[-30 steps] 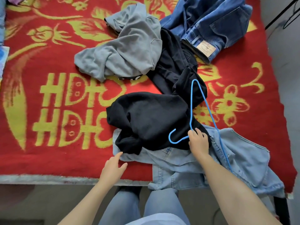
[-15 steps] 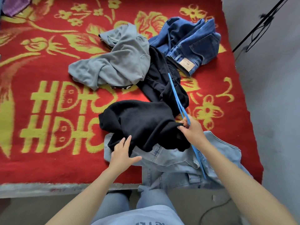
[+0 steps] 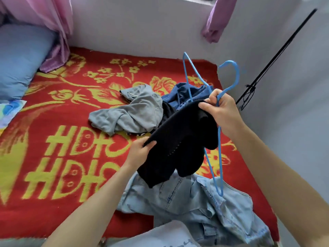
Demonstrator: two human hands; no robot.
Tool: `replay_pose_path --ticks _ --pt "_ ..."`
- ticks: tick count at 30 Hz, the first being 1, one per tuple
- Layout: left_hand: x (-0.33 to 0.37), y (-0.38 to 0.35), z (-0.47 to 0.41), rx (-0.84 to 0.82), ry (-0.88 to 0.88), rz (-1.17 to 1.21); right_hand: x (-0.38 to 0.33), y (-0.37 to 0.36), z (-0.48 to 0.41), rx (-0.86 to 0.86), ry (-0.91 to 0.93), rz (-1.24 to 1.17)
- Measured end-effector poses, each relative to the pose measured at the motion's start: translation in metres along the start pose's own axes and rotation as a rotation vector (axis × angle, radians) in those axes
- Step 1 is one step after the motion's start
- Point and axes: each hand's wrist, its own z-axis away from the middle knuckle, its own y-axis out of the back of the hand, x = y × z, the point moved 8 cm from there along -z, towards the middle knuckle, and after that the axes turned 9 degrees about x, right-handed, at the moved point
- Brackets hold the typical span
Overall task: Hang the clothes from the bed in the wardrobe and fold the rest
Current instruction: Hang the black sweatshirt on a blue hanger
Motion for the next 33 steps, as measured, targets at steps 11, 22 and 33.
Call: replay_pose_path --ticks 11,22,33 --pt "0.085 0.074 -0.058 0.018 -0.098 -0.068 -0.021 0.020 -0.008 0.108 -0.114 -0.237" --pt "0.099 -0.007 0.016 -0.195 -0.434 -0.062 -0.039 -0.028 -0.008 0.027 -0.097 -0.164" --pt "0.123 0.034 -0.010 0.068 -0.299 0.131 0.000 0.009 0.000 0.070 -0.151 0.011"
